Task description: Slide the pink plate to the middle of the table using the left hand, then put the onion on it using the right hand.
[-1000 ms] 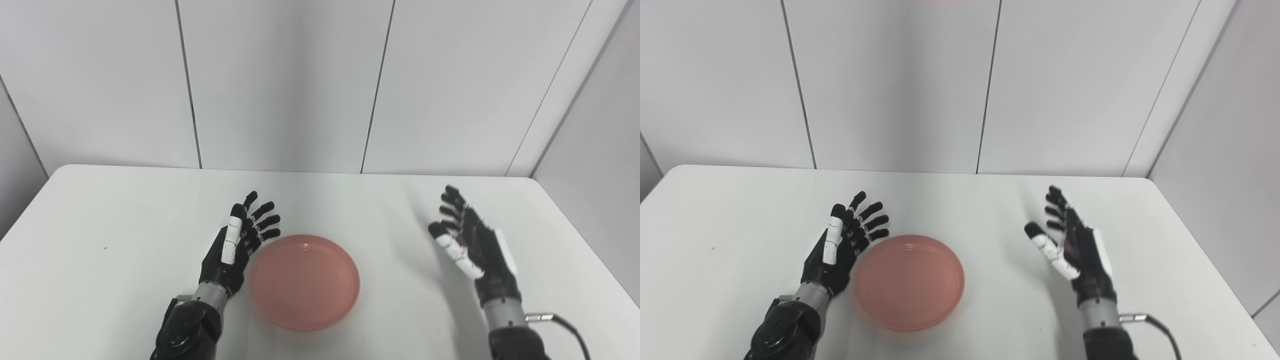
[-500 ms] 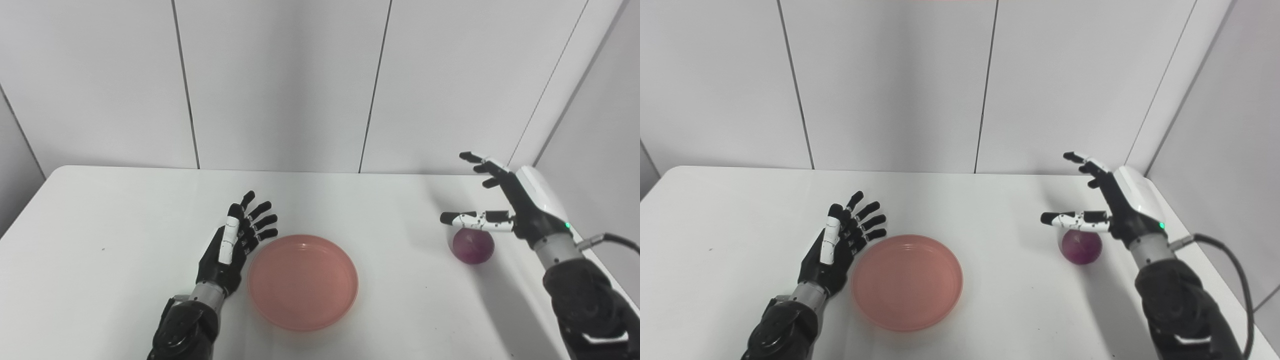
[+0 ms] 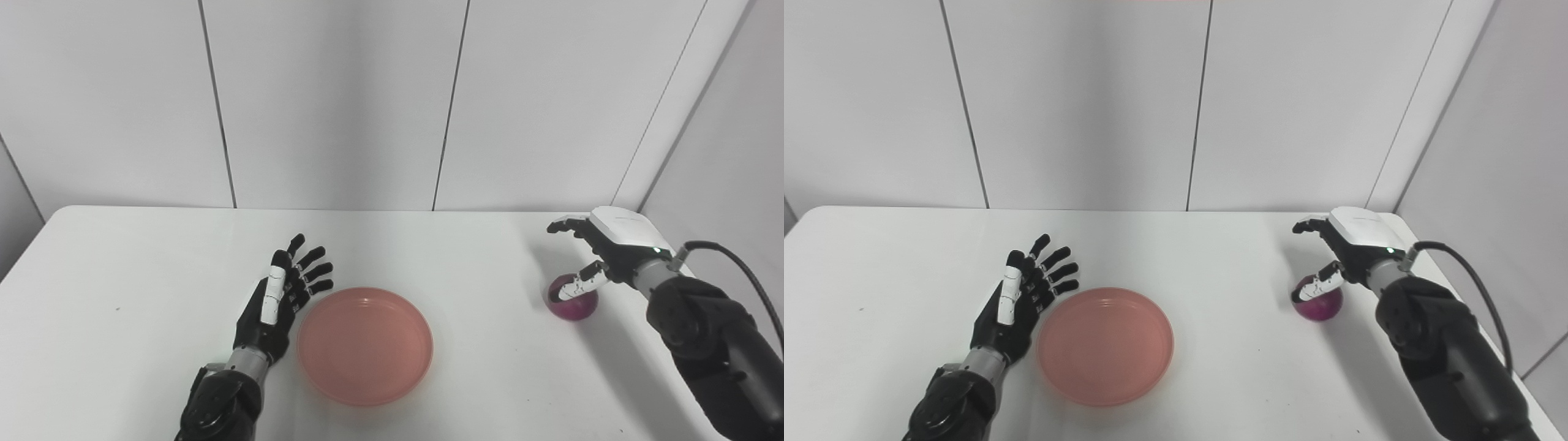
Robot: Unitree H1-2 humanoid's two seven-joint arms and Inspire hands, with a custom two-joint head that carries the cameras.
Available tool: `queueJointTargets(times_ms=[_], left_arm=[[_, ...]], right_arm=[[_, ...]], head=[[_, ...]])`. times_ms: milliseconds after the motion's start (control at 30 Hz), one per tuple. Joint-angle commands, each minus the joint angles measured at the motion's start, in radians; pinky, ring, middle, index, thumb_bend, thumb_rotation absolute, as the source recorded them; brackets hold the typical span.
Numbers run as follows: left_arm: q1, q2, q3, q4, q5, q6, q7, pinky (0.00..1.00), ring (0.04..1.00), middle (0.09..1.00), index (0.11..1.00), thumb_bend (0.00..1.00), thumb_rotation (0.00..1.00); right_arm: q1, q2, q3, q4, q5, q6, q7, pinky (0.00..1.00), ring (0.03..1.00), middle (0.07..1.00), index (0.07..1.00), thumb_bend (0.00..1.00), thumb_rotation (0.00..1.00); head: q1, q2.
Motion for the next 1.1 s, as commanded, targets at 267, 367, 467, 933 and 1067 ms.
queueJointTargets(times_ms=[267, 367, 467, 933, 1067], left_arm=[[0.029, 0.002, -0.002, 0.044, 0.001, 0.042, 0.009, 0.76, 0.827, 0.89, 0.973, 0.97, 0.93], [0.03, 0.0, -0.001, 0.043, 0.001, 0.043, 0.011, 0.76, 0.826, 0.887, 0.971, 0.98, 0.92], [0.03, 0.0, -0.002, 0.044, 0.002, 0.043, 0.01, 0.76, 0.828, 0.889, 0.972, 0.98, 0.93], [0.031, -0.002, -0.003, 0.04, 0.005, 0.047, 0.015, 0.76, 0.823, 0.885, 0.967, 0.97, 0.93], [0.031, -0.001, -0.002, 0.036, 0.003, 0.054, 0.016, 0.76, 0.821, 0.887, 0.966, 0.97, 0.92]], right_arm=[[-0.107, -0.043, 0.033, 0.091, -0.039, 0.037, 0.105, 0.63, 0.837, 0.867, 0.802, 1.0, 0.21], [-0.113, -0.041, 0.041, 0.109, -0.042, 0.042, 0.119, 0.64, 0.849, 0.875, 0.807, 1.0, 0.22], [-0.118, -0.034, 0.042, 0.135, -0.028, 0.043, 0.124, 0.64, 0.848, 0.876, 0.807, 1.0, 0.21], [-0.098, -0.026, 0.069, 0.137, -0.028, 0.043, 0.144, 0.61, 0.829, 0.879, 0.799, 1.0, 0.23], [-0.088, -0.02, 0.071, 0.129, -0.029, 0.044, 0.143, 0.62, 0.823, 0.873, 0.805, 1.0, 0.23]], head=[[0.006, 0.002], [0.007, 0.003], [0.009, 0.003], [0.01, 0.004], [0.012, 0.006]])
